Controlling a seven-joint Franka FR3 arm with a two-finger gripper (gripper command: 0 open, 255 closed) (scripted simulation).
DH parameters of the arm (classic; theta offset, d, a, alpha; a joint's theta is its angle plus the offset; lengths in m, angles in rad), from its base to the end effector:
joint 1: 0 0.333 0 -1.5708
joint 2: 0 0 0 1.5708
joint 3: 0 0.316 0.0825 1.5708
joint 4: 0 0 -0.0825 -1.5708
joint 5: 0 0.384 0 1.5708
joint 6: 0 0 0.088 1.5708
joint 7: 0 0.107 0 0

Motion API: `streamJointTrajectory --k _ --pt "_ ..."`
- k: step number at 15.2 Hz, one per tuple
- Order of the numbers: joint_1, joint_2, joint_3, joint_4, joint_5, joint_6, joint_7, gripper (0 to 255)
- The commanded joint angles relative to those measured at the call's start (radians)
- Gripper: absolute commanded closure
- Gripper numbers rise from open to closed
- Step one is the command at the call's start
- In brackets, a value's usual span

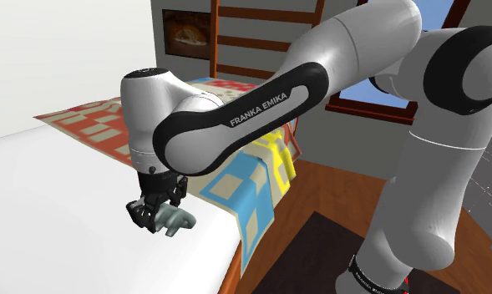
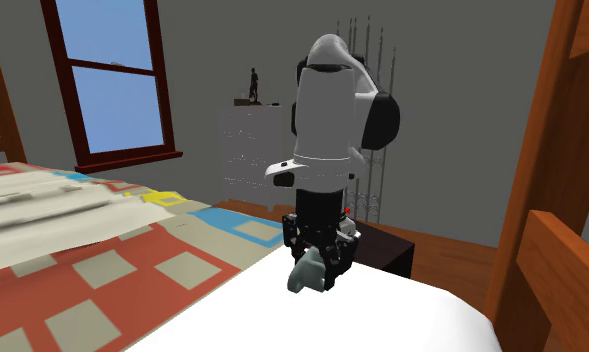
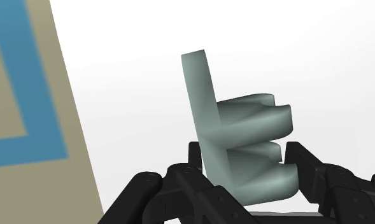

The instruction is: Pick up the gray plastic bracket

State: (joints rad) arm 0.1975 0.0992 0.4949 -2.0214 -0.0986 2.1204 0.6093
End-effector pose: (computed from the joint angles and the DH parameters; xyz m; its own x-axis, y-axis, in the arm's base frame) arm 0.4455 0.3575 0.4086 0.9908 0.1317 0.0313 0.1310 -0.9911 0.0241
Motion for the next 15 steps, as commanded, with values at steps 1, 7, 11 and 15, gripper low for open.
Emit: streamJointTrajectory --k 1,7,11,15 --pt "0.0 0.0 0.0 -0.001 0.0 0.0 0.0 255" --pt "-0.003 -0.024 0.001 0.028 0.016 -0.05 -0.012 255" --pt "-0.004 -0.043 0.001 0.063 0.028 -0.101 -0.022 255" --pt "-0.006 -0.057 0.001 0.102 0.037 -0.152 -0.029 255"
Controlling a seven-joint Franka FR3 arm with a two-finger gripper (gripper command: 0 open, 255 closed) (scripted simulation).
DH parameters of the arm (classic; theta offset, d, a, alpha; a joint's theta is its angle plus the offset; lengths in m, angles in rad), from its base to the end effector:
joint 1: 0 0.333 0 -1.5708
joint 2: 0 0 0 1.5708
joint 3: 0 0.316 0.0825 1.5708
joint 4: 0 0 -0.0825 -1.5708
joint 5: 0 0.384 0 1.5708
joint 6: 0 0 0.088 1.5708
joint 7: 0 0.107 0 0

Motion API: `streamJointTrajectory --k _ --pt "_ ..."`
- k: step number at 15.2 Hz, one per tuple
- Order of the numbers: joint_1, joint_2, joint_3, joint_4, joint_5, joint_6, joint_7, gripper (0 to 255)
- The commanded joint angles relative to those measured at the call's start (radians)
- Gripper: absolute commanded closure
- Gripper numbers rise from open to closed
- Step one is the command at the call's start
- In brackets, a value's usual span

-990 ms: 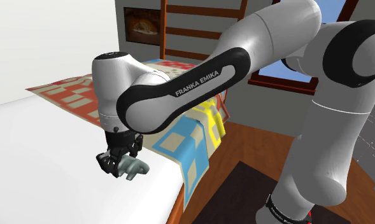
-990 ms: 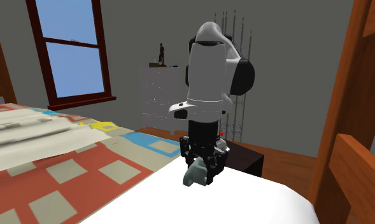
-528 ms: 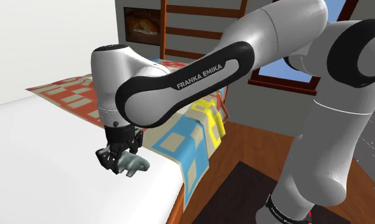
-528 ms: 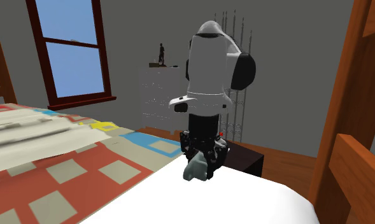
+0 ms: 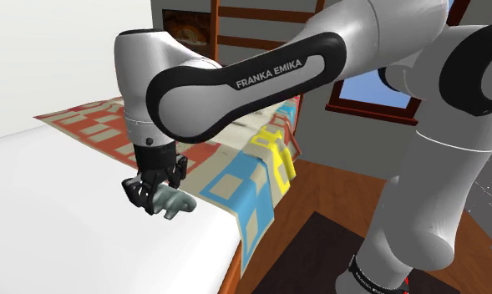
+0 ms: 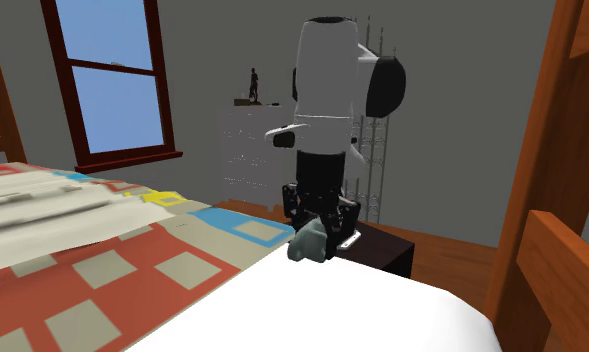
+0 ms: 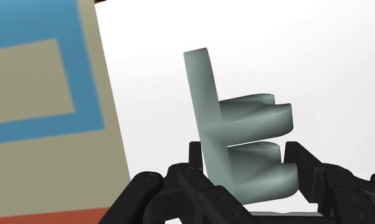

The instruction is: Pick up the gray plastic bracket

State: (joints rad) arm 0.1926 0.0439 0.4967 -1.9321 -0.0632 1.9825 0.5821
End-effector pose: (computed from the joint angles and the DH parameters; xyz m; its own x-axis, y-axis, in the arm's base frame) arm 0.4441 0.3570 0.4661 0.9908 0.1316 0.0302 0.1308 -0.9911 0.0248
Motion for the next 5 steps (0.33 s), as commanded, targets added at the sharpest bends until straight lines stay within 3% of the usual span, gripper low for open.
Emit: streamJointTrajectory --k 1,5 --pt "-0.001 -0.005 0.0 0.023 0.003 -0.027 -0.004 255" --pt "-0.001 -0.011 -0.001 0.045 0.007 -0.055 -0.007 255"
